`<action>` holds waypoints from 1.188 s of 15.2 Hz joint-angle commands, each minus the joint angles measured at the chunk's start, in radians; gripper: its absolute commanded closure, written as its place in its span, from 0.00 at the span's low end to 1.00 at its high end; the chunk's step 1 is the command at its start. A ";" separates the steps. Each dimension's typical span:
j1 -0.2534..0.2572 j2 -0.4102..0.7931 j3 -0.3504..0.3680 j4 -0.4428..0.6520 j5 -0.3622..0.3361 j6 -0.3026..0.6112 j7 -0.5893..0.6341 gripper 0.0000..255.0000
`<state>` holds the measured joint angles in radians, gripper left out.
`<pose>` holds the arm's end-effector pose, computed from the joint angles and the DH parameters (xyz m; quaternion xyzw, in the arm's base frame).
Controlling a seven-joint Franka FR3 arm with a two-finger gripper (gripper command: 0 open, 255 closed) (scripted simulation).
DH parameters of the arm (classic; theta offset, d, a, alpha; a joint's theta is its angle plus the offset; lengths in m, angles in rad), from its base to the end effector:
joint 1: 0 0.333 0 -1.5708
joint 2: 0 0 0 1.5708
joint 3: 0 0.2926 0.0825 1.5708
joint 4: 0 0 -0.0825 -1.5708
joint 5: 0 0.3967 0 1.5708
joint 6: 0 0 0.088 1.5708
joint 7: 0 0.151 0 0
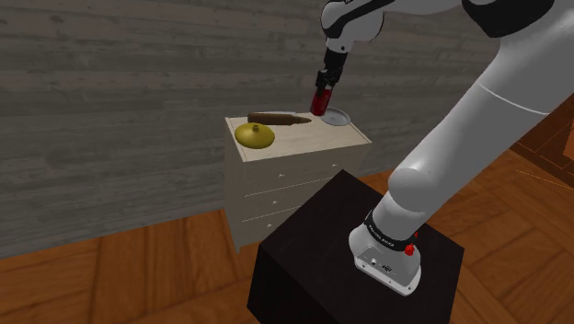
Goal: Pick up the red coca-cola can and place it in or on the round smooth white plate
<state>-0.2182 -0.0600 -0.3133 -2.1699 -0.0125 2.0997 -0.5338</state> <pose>0.4599 -0.2715 0.3437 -1.0000 -0.0047 0.0037 0.0066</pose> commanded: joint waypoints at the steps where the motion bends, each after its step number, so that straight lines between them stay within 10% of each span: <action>1: -0.019 0.042 -0.024 0.056 0.014 -0.015 -0.052 1.00; 14: -0.209 0.407 -0.116 0.545 0.168 -0.176 -0.367 1.00; 18: -0.211 0.421 -0.111 0.510 0.175 -0.128 -0.373 1.00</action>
<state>-0.4264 0.3554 -0.4248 -1.6546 0.1592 1.9606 -0.9015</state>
